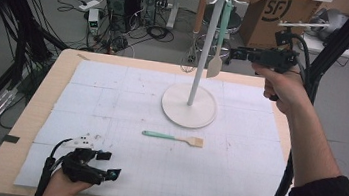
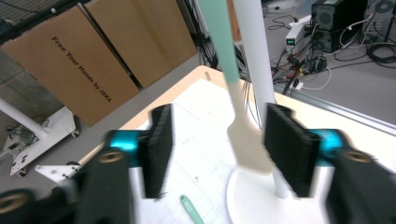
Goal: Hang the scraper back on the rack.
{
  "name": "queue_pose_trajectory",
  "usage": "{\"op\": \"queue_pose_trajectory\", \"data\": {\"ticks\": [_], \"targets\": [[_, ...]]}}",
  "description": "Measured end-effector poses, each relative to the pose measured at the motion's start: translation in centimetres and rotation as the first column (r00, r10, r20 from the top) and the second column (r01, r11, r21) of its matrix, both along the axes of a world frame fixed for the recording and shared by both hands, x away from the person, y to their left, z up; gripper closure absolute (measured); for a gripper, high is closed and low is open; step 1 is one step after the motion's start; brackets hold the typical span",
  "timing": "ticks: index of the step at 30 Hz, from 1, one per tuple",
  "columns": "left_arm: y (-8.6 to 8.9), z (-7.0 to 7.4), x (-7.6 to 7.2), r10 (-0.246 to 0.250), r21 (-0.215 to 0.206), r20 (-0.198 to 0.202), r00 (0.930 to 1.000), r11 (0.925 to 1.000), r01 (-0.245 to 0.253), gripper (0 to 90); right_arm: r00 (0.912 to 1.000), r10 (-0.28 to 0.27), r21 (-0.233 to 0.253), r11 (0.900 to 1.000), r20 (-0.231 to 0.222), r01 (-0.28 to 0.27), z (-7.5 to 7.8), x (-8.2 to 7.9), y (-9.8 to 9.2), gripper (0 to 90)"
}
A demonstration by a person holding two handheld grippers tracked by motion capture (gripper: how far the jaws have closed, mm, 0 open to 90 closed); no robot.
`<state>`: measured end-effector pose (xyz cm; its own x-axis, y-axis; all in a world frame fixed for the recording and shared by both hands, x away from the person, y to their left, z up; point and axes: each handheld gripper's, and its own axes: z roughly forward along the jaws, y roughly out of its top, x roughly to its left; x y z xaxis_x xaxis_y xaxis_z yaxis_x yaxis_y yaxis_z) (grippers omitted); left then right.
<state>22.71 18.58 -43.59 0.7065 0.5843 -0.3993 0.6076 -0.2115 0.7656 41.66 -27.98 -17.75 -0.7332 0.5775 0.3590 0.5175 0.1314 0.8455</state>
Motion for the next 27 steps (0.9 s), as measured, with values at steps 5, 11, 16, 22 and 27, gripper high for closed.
{"op": "queue_pose_trajectory", "data": {"ticks": [5, 11, 16, 22, 27], "targets": [[0.1, 0.0, -0.1, 0.012, 0.0, -0.001, 0.9999, 0.9999, -0.012, 19.7, 0.9999, 0.003, 0.009, 1.0, -0.015, -0.003, -1.3, -0.5, -0.1, 33.1], [0.1, -0.1, -0.1, 0.014, 0.011, 0.007, 0.9999, 0.9998, -0.014, 19.5, 1.0, 0.009, 0.023, 1.0, -0.001, -0.009, -2.6, -1.3, 0.1, 27.9], [0.0, -0.1, -0.2, 0.011, 0.013, 0.014, 0.9998, 0.9999, -0.011, 19.5, 0.9998, 0.007, 0.023, 1.0, -0.021, -0.007, -3.8, -1.9, 0.1, 25.4], [0.1, -0.1, -0.2, 0.016, 0.013, 0.014, 0.9998, 0.9998, -0.016, 19.2, 0.9997, -0.001, 0.016, 1.0, -0.023, 0.001, -5.5, -2.7, 0.1, 23.0], [0.2, 0.1, -0.3, 0.048, 0.034, 0.038, 0.9981, 0.9982, -0.05, 16.5, 0.9991, -0.013, 0.007, 1.0, -0.04, 0.014, -7.7, -3.6, 0.3, 20.1]]}}
